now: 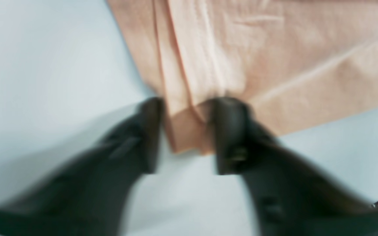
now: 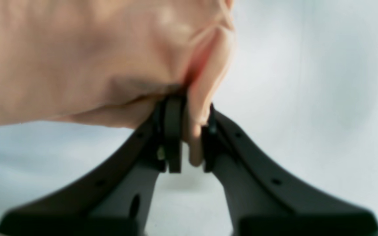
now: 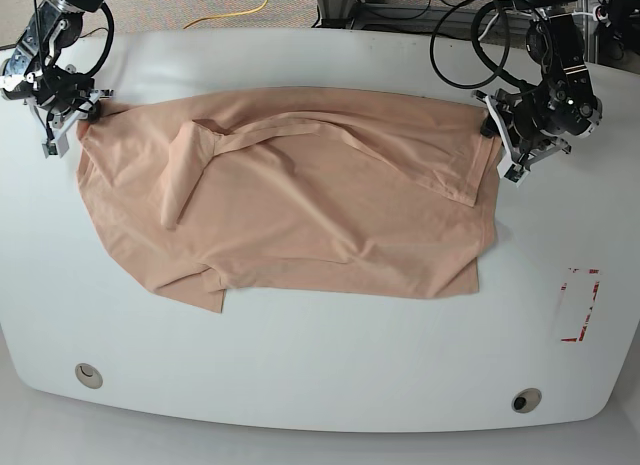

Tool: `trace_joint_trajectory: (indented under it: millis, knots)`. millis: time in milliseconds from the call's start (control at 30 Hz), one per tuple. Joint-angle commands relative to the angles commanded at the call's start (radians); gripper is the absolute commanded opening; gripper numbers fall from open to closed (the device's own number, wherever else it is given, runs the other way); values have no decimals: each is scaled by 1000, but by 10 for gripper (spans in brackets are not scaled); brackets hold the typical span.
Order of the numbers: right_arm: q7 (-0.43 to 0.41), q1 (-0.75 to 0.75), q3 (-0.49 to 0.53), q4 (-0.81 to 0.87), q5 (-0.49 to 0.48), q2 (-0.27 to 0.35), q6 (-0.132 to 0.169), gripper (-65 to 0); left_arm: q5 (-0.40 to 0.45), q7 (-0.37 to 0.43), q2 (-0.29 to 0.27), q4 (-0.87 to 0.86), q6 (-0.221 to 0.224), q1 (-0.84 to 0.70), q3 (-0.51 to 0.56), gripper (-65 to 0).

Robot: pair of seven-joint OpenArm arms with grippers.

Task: Layout the t-shirt on the table in an organized manner, then fold the t-shirt properly
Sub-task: 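Grasp the shirt's corners with both grippers and drag it toward the robot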

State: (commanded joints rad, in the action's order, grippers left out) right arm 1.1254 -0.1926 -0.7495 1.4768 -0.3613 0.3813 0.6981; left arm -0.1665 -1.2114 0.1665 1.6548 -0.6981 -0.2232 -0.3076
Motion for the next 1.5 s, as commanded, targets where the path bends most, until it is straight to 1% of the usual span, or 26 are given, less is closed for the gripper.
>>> trace_joint_trajectory:
  millis: [100, 267, 367, 500, 733, 800, 933, 1000, 1100, 1233, 1433, 1500]
  knots:
    - [0, 0, 0, 0, 2, 3, 0, -648, 0, 0, 15, 0, 0, -2, -2, -582]
    - [0, -5, -2, 0, 3, 8, 0, -650, 0, -2, 58, 17, 0, -31, -6, -582]
    - [0, -6, -2, 0, 3, 9, 0, -650, 0, -2, 74, 54, 0, -58, -15, -582]
    - [2, -9, -5, 0, 3, 17, 0, -650, 0, -5, 75, 117, 0, -97, -52, -582]
    - [8, -48, -69, 18, 3, 29, 0, -650, 0, -11, 75, 183, 0, -149, -69, -582]
    - [11, -58, -75, 43, 3, 29, 0, -650, 0, -32, 75, 186, 0, -152, -72, -582]
    - [49, -103, -107, 92, 3, 29, 0, -650, -3, -81, 75, 192, 0, -153, -117, -581]
    - [66, -126, -118, 133, 3, 23, 0, -650, -5, -100, 75, 193, 0, -153, -129, -579]
    - [84, -161, -118, 183, -3, 15, 0, -647, -5, -106, 75, 193, 0, -155, -130, -576]
    - [123, -176, -118, 230, 3, -21, 0, -644, -5, -107, 77, 204, 0, -158, -130, -572]
    - [146, -195, -115, 290, 3, -57, 0, -642, -6, -109, 101, 242, 0, -175, -129, -503]
    - [146, -196, -110, 299, 3, -57, 0, -642, -6, -109, 103, 242, 0, -173, -127, -481]
